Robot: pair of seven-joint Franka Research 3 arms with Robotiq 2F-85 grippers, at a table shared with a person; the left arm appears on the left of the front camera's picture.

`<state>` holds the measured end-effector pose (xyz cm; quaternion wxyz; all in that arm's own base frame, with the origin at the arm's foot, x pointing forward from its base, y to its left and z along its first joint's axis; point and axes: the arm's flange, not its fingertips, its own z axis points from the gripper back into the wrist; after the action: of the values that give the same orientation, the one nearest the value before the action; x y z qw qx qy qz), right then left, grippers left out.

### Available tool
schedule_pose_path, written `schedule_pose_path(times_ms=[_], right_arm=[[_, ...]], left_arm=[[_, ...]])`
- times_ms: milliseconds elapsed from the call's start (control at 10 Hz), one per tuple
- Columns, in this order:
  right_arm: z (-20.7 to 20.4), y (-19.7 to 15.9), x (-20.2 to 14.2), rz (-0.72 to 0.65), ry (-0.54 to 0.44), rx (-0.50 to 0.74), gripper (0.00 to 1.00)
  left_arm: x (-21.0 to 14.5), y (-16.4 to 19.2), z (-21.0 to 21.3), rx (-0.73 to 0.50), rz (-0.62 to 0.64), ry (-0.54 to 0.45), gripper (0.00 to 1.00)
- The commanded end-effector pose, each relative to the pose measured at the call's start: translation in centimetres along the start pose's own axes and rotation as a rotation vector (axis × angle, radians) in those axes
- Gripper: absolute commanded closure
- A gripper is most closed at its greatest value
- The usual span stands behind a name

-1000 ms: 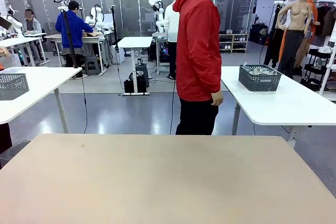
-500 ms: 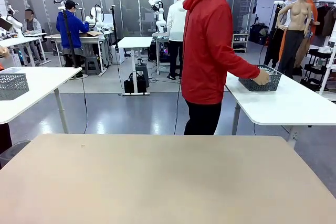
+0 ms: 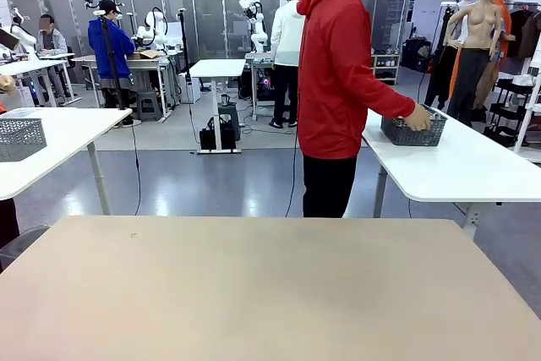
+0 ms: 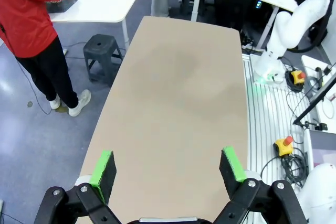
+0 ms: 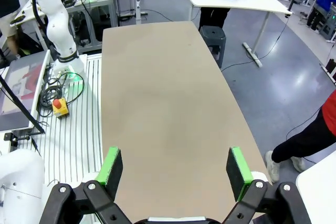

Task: Fold the towels and place them in the basket.
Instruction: When a person lays out a Towel with hook on the table, fold it in half twice.

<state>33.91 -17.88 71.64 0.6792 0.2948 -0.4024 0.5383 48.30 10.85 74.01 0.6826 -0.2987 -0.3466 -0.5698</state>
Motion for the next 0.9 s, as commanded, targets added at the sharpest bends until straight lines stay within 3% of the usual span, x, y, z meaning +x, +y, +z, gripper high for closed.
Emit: schedule_pose_path(times_ms=[0, 800], right_arm=[[0.06, 0.14, 0.03, 0.005, -0.006, 0.002, 0.0], [0.06, 0.14, 0.03, 0.005, -0.006, 0.002, 0.0]], left_arm=[[0.05, -0.05, -0.09, -0.005, -0.002, 0.0, 0.0], [0.05, -0.05, -0.09, -0.005, -0.002, 0.0, 0.0]])
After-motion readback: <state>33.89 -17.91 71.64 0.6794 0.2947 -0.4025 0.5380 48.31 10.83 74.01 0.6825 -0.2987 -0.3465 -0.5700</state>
